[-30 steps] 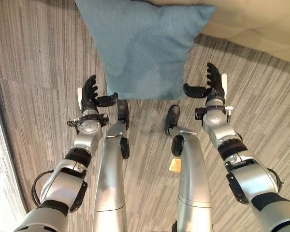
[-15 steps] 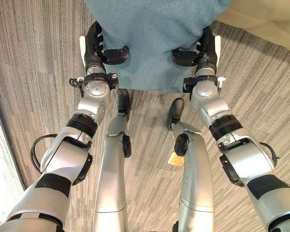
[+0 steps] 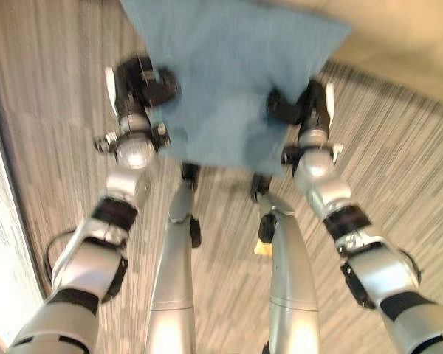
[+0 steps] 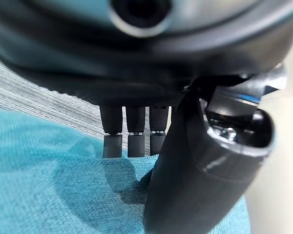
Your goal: Pick up all the scattered cushions and arrange them neatly on the sofa.
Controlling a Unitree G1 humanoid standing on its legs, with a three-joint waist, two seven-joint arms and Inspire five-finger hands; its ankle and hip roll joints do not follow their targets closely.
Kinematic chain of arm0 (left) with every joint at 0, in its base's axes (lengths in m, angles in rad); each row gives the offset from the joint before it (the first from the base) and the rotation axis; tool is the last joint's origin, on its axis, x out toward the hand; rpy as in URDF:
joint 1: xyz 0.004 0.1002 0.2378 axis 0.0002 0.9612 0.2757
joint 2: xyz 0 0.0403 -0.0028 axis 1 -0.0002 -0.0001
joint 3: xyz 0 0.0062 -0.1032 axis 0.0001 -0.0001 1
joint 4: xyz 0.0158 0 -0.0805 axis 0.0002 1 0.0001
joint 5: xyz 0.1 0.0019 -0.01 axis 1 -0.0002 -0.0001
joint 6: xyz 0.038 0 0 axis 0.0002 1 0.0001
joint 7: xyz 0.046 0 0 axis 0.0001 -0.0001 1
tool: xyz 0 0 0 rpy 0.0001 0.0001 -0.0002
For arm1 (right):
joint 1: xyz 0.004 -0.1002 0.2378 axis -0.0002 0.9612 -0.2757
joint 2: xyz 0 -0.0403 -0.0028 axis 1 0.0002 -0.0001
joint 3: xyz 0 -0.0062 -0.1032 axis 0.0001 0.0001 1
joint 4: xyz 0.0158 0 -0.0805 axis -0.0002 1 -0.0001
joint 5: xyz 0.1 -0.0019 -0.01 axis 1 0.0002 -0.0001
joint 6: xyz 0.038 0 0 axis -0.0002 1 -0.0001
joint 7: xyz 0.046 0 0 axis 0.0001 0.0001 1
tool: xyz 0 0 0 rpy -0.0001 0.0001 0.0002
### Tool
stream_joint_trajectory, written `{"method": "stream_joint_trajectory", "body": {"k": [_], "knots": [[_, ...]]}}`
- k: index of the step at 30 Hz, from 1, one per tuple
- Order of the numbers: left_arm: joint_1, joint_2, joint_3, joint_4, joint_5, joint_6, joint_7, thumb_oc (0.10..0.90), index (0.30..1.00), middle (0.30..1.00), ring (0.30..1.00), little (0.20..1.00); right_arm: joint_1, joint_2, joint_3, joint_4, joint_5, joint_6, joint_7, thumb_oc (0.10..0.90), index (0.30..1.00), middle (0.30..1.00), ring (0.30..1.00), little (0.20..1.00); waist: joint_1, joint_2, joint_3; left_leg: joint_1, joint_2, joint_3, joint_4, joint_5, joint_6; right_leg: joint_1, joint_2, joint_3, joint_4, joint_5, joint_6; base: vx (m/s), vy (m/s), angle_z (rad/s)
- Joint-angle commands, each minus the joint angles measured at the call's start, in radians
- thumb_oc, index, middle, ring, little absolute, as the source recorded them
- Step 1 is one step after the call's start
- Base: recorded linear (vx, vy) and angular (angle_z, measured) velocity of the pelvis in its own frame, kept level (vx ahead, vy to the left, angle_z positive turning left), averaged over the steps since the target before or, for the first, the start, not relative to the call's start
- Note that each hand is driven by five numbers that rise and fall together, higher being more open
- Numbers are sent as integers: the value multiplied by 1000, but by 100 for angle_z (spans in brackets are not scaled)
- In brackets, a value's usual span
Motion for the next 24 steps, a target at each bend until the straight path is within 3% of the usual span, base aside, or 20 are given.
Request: {"method": "stream_joint_trajectory", "body": {"k": [1,2,6,8,14,15,16,18,19,20,24], "knots": [[-5,-121,-35,-101,84,-116,-63,400,300,300,300,300,-44,87,17,-172,-50,-146,62,400,300,300,300,300,-25,34,-90,3,-12,-29,80,-160,16,43,44,12,-40,-9,84,0,0,0],[-1,-122,-35,-103,85,-115,-62,400,300,300,300,300,-40,87,17,-176,-51,-145,62,400,300,300,300,300,-24,35,-89,9,-12,-30,76,-159,16,49,43,12,-43,-8,84,-40,6,-3],[133,-166,-56,-218,121,-121,-100,400,300,300,300,300,140,80,-24,-320,-100,-166,87,400,300,300,300,300,-28,46,-82,210,-13,-41,-67,-129,1,224,27,-6,-130,5,90,-22,-1,-1],[184,-158,-76,-261,157,-122,-123,400,300,300,300,300,204,77,-30,-361,-118,-179,101,400,300,300,300,300,-23,54,-80,284,-12,-43,-127,-85,-2,298,26,-22,-193,42,85,-65,-29,0],[323,-135,-100,-341,160,-138,-186,400,300,300,300,300,352,59,-36,-473,-143,-180,151,400,300,300,300,300,-26,69,-105,501,-12,-50,-228,-67,-22,518,27,-53,-303,49,88,5,-26,0],[387,-122,-92,-376,149,-143,-214,400,300,300,300,300,412,41,-45,-521,-157,-176,177,400,300,300,300,300,-27,69,-120,590,-4,-53,-256,-65,-30,610,28,-67,-342,49,87,28,-62,4],[388,-122,-92,-377,149,-142,-214,400,300,300,300,300,413,41,-45,-522,-157,-176,177,400,300,300,300,300,-27,69,-117,594,-4,-53,-258,-64,-30,615,28,-68,-344,49,87,62,-77,1],[479,-100,-76,-417,140,-148,-238,400,300,300,300,300,497,20,-63,-571,-163,-173,214,400,300,300,300,300,-33,69,-139,725,12,-53,-298,-66,-37,751,36,-80,-392,45,86,80,-73,4],[480,-100,-77,-417,140,-147,-238,400,300,300,300,300,498,20,-63,-572,-163,-173,214,400,300,300,300,300,-33,69,-137,729,12,-53,-299,-66,-37,756,36,-80,-393,46,86,116,-127,0],[530,-92,-71,-428,134,-145,-249,400,300,300,300,300,546,2,-73,-595,-174,-170,232,400,300,300,300,300,-38,69,-153,806,23,-49,-320,-66,-41,836,41,-87,-419,40,81,106,-97,-5],[607,-82,-46,-447,133,-142,-263,400,300,300,300,300,644,-16,-113,-613,-201,-165,252,400,300,300,300,300,-50,74,-185,933,51,-42,-358,-59,-60,979,63,-94,-467,23,69,118,-129,-4]]}}
